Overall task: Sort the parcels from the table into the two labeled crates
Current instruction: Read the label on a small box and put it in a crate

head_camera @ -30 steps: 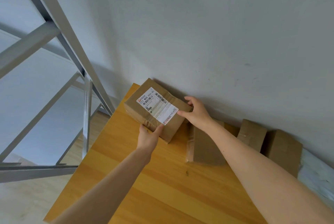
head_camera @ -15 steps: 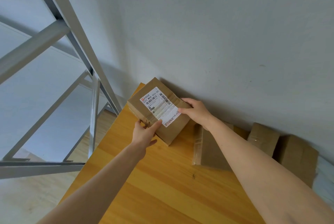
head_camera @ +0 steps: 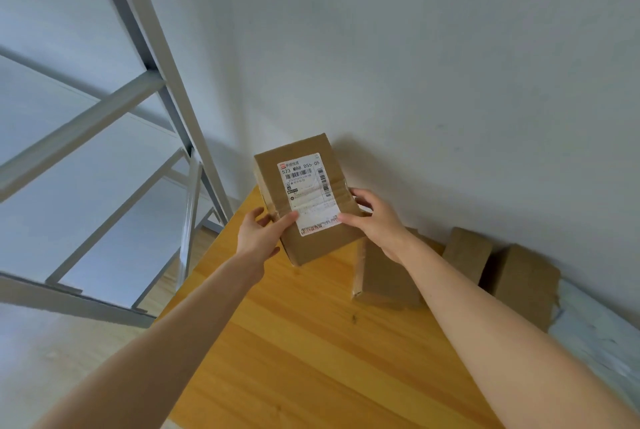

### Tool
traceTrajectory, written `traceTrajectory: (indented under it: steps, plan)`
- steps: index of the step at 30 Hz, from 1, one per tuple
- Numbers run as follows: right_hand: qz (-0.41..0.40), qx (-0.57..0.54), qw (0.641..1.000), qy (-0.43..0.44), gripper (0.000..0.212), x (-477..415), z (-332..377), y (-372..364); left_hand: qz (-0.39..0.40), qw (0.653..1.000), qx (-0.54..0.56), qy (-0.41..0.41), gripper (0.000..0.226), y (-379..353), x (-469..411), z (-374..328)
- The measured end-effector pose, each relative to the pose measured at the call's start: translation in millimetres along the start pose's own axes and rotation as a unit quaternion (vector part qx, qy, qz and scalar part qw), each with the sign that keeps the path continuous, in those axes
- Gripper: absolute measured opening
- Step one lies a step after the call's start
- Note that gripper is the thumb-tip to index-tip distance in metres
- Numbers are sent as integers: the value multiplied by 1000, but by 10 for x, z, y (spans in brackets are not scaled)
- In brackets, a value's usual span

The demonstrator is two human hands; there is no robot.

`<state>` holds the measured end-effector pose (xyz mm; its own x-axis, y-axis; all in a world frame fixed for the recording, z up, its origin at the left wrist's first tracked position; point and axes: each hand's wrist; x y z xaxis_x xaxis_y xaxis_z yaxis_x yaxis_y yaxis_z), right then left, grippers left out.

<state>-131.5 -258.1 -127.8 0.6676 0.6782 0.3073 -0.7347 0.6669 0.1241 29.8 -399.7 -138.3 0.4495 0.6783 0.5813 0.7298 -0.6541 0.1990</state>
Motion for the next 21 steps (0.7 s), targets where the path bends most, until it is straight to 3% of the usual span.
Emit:
traceTrajectory:
  steps: [6,15,21]
  plan:
    - [-28,-61,997,26,46,606,135,182,20,998,-12,-59,72,-17,537,-132]
    - [-37,-116,988,100,73,1746,312,457,59,984,-56,-161,61,25,1560,-183]
    - [-25,-134,981,141,66,2417,342,527,52,974,-58,-214,62,23,2187,-69]
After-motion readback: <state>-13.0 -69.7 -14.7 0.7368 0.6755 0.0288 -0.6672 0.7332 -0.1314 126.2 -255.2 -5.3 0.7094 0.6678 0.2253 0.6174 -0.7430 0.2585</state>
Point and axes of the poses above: each hand's wrist, its own x-axis away from the middle knuckle, its own y-axis out of the back of the hand, z = x × y, and after that the axes turned 13 degrees about -x, right-handed
